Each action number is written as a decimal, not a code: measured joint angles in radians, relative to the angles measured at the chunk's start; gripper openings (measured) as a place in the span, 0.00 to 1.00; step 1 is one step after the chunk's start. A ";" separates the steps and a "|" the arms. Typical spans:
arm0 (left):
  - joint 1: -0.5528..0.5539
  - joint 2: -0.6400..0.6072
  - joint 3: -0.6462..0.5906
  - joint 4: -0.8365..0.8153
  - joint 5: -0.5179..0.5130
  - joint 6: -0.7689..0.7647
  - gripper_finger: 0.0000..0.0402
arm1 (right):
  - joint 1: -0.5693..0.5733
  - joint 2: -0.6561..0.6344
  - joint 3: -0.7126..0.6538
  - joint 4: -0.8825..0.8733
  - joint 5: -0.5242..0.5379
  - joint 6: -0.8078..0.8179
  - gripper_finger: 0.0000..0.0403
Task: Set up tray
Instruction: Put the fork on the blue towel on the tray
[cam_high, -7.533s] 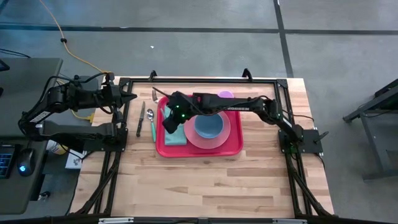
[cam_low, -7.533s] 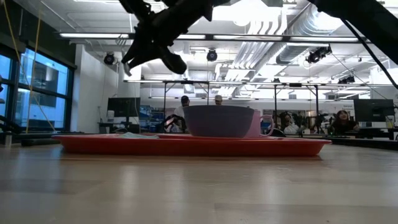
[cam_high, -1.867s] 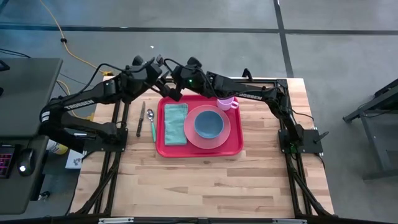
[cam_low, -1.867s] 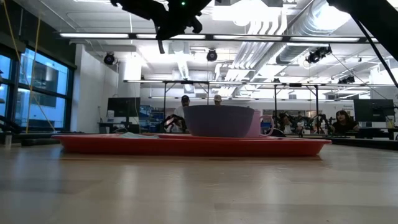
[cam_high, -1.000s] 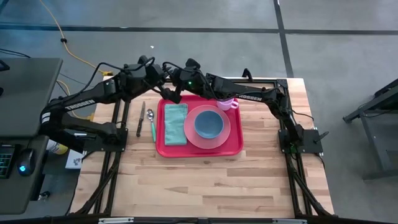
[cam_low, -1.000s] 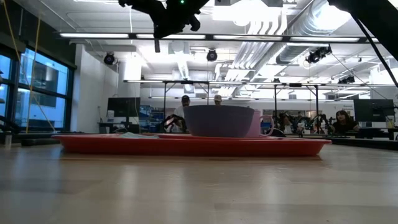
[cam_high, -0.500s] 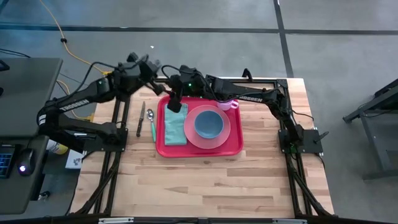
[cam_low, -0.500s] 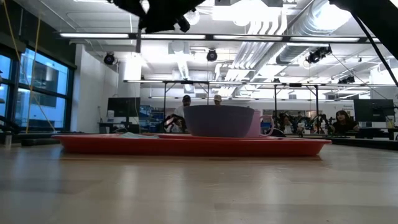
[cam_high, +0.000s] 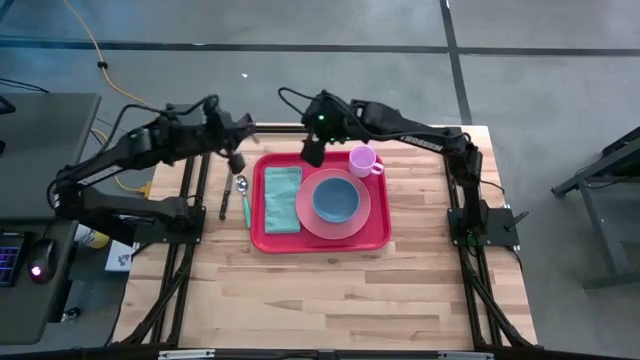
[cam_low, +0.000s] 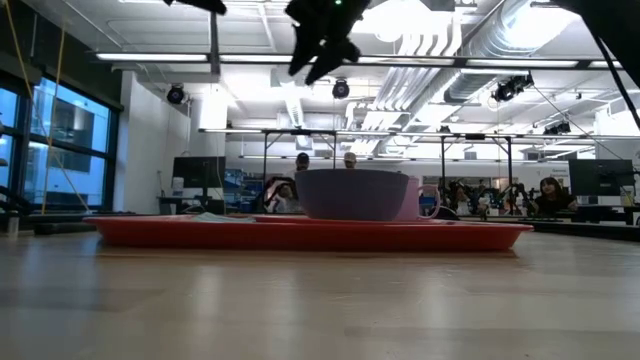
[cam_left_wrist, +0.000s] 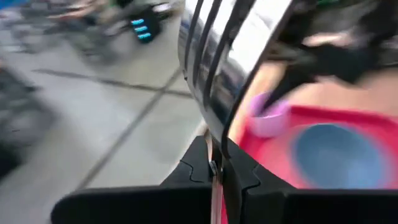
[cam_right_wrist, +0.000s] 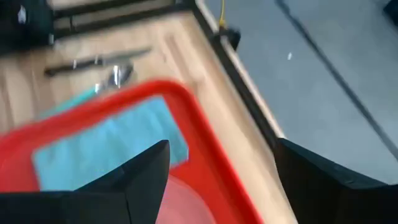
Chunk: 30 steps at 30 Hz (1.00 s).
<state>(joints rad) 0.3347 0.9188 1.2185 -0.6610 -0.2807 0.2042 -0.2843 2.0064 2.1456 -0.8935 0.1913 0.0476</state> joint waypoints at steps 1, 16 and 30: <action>0.000 -0.017 0.001 -0.019 0.045 -0.016 0.09 | -0.003 -0.010 0.000 -0.029 -0.005 0.000 0.66; -0.001 -0.048 -0.089 -0.088 0.636 -0.262 0.09 | 0.046 -0.052 0.000 -0.231 0.041 -0.006 0.66; -0.001 -0.070 -0.456 0.277 0.710 -0.346 0.09 | -0.032 -0.247 -0.002 -0.390 0.107 -0.029 0.66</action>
<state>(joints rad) 0.3336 0.8486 0.7626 -0.3836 0.4297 -0.1417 -0.3162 1.7593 2.1441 -1.2833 0.2982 0.0185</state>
